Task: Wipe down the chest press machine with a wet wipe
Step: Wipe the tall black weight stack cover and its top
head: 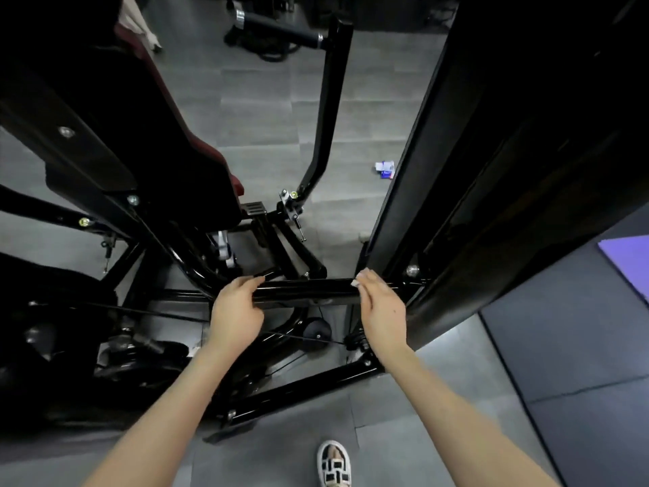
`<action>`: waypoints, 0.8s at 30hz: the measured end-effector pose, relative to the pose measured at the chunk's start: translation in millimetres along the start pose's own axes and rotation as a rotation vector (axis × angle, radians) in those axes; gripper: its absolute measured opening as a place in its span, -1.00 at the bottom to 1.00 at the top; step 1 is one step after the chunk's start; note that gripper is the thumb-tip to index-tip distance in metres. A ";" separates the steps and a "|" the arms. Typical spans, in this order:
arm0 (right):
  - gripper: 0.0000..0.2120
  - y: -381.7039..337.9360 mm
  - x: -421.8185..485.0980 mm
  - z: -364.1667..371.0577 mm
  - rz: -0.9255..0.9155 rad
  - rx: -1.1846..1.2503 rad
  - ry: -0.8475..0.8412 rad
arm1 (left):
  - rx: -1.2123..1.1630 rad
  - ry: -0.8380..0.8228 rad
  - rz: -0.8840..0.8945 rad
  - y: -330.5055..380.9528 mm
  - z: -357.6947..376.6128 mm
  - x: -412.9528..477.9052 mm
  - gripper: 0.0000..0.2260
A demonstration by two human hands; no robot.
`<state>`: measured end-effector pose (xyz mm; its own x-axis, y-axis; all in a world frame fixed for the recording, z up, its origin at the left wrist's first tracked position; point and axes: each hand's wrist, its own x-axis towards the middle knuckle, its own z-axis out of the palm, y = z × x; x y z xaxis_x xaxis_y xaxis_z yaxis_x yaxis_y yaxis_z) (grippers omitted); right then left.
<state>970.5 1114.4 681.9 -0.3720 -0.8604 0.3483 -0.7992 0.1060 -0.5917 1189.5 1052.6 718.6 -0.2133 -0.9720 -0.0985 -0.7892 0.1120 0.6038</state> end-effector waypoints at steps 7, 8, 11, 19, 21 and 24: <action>-0.68 15.7 -2.0 73.9 -0.137 -0.435 -0.098 | 0.110 -0.013 -0.027 -28.7 11.8 16.4 -0.41; -0.65 0.2 -4.6 84.9 -0.206 -0.459 -0.138 | 0.113 -0.009 -0.029 -28.2 12.7 16.8 -0.41; -0.41 -48.8 -8.1 120.9 -0.339 -0.491 -0.260 | 0.147 -0.010 -0.053 -26.6 14.8 20.7 -0.41; -0.43 32.0 0.8 68.8 -0.296 -0.546 -0.175 | 0.299 -0.014 0.078 -37.2 20.1 21.3 -0.43; -0.55 57.0 -5.8 53.9 -0.152 -0.512 -0.037 | 0.310 -0.020 0.091 -39.0 20.0 20.4 -0.42; -0.51 37.8 -22.2 78.4 -0.062 -0.328 0.080 | 0.312 -0.050 0.073 -37.6 17.5 20.2 -0.42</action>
<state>985.5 1098.4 594.8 -0.3437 -0.8295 0.4403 -0.9258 0.2206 -0.3070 1204.8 1032.4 680.1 -0.2975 -0.9487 -0.1076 -0.9078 0.2461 0.3395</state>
